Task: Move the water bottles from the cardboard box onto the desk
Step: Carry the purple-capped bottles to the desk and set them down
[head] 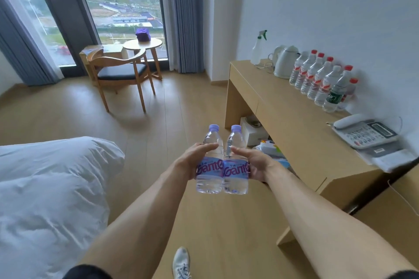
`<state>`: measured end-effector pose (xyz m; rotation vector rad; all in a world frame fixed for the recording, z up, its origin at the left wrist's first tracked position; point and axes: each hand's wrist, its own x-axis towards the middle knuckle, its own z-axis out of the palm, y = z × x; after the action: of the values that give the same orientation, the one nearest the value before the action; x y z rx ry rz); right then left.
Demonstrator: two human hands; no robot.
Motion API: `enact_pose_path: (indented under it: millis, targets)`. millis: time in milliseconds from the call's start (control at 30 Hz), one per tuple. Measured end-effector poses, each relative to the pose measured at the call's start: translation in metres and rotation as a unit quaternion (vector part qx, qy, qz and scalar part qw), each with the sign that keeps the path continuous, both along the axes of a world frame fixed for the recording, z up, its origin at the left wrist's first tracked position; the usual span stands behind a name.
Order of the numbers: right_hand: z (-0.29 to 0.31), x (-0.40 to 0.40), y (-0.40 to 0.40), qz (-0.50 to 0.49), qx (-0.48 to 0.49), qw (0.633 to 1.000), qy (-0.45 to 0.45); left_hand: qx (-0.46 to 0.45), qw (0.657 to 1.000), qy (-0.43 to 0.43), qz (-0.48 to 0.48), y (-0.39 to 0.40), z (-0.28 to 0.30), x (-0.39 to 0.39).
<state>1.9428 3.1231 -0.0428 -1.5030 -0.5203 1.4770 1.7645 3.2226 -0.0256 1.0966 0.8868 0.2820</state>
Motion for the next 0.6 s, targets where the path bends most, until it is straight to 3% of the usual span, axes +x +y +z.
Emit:
enact_pose_path:
  millis: [400,600]
  targets:
    - [0.022,0.058,0.199,-0.075,-0.009,0.997,-0.019,-0.016,0.998,-0.016,-0.058,0.229,0.012,0.079]
    - [0.021,0.086,0.266,-0.096,-0.009,0.995,-0.022,-0.027,0.997,-0.019,-0.072,0.301,0.01,0.107]
